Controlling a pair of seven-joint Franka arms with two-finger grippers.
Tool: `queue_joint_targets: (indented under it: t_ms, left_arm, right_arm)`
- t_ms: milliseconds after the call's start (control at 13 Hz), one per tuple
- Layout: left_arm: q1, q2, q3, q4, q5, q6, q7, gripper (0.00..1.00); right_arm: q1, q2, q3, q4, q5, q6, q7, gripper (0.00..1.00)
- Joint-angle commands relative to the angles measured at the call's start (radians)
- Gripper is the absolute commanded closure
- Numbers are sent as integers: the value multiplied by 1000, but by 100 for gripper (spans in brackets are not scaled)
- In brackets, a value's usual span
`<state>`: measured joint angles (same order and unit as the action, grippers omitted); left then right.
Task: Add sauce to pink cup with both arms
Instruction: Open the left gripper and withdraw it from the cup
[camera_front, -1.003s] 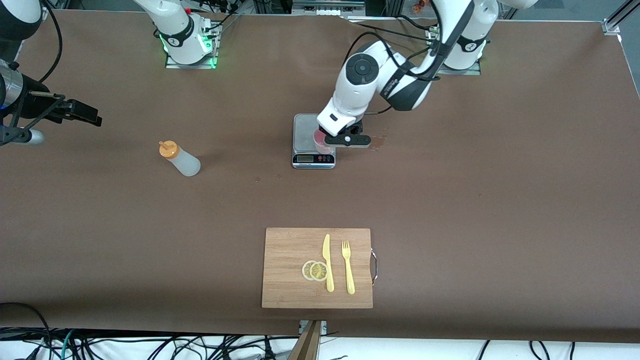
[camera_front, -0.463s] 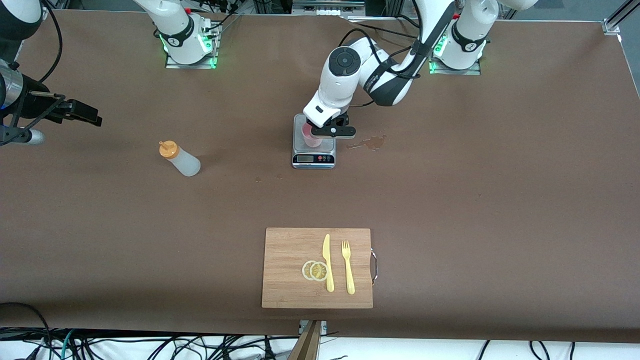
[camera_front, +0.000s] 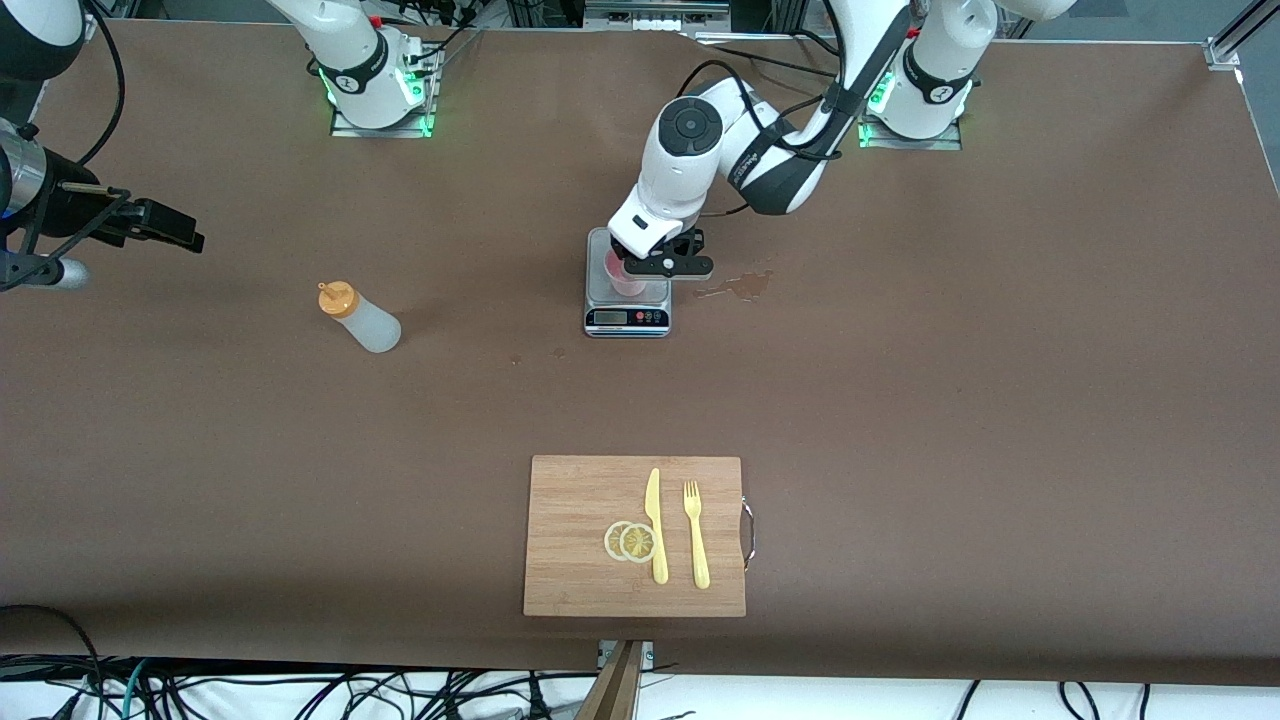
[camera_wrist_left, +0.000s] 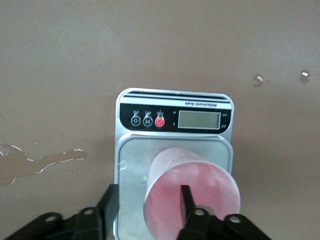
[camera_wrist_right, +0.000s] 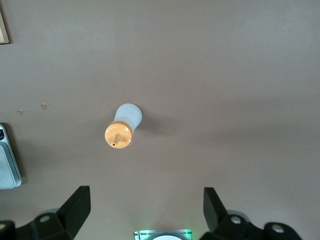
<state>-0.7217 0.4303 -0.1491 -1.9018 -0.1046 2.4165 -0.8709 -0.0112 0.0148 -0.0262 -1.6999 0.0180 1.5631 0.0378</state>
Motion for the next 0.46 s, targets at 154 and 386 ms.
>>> queue_joint_targets:
  t_ms: [154,386]
  left_arm:
    - [68,-64,19,166,-83,-269,19,0]
    - [140,-79,75,360,-80,-552,178,0]
  right_arm:
    - [4,-3,-3,11,7,0,4,0]
    - [7,-1,-3,17,5,-6,4,0]
